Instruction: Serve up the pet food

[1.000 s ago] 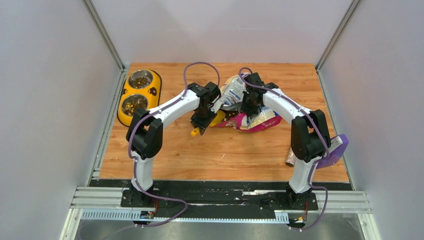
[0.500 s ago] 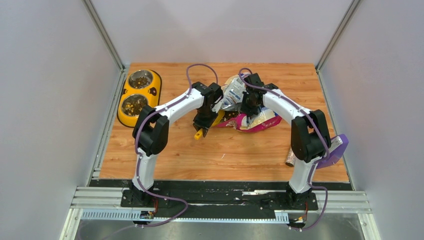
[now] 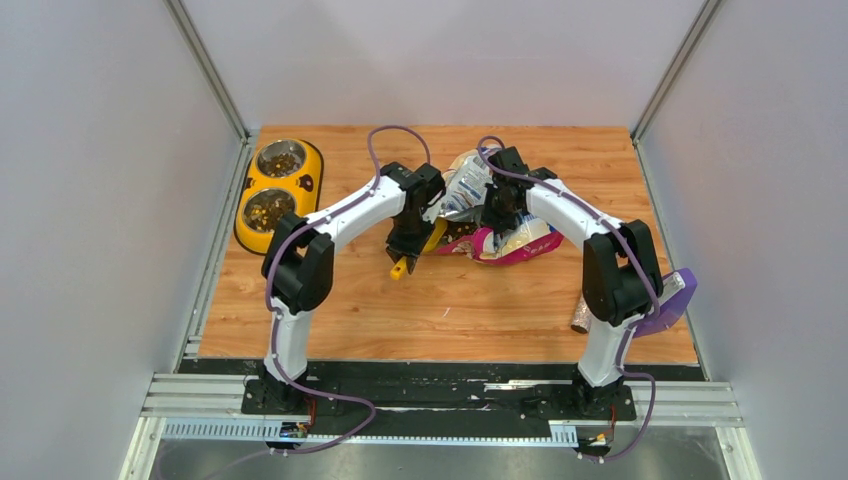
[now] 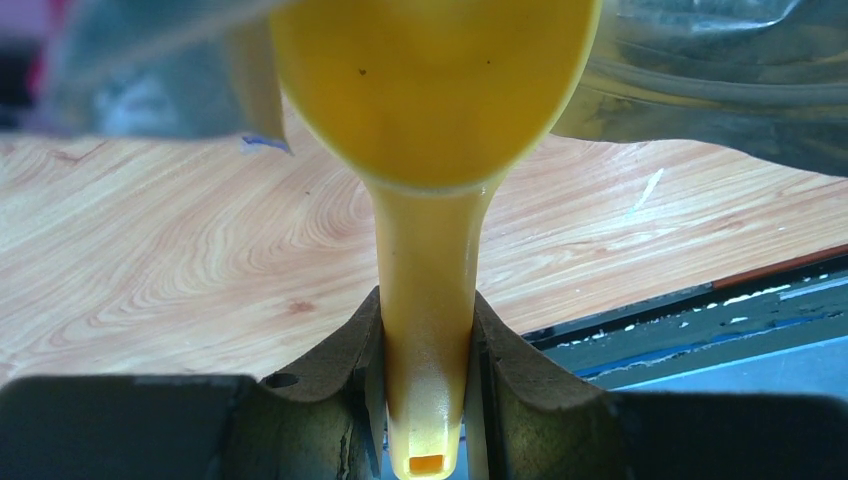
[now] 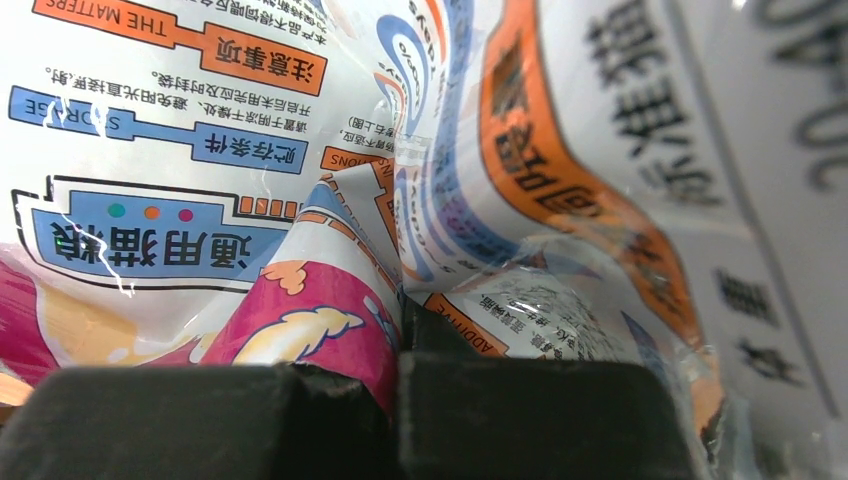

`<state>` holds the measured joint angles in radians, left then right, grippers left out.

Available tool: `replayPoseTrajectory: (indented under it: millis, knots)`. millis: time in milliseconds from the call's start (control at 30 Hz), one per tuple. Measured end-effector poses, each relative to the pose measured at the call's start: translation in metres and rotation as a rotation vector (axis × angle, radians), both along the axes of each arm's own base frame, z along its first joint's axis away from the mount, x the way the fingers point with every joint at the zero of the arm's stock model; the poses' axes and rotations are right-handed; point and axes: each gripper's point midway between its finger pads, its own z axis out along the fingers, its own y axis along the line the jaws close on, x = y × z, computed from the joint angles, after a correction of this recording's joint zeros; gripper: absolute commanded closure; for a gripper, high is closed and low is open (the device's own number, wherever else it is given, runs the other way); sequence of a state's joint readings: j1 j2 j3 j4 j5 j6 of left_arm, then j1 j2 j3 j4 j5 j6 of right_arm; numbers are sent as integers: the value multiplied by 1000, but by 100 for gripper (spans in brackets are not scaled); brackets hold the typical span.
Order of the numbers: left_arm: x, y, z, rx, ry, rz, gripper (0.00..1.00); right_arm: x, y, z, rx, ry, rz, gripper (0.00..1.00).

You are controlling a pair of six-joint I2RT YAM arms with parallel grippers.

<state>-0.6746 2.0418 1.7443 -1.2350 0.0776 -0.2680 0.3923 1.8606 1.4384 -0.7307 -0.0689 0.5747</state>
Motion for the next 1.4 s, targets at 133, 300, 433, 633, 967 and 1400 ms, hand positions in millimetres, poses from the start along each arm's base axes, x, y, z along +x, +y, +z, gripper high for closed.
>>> replayPoseTrajectory:
  millis: [133,300,433,633,967,1400]
  knots:
    - [1,-2,4,-12,-15,21,88,0,0,1,2,-4,0,100]
    - [3,-3,12,-48,-75,18,75,0,0,0,3,-7,0,100]
    - [5,-5,21,-85,-121,17,78,0,0,1,5,-12,0,100]
    - [6,-5,17,-87,-136,12,77,0,0,2,6,-15,0,100]
    - [5,-1,13,-103,-173,11,96,0,0,1,8,-17,0,100]
    - [32,-16,75,-235,-396,52,100,-1,0,0,11,-24,0,100]
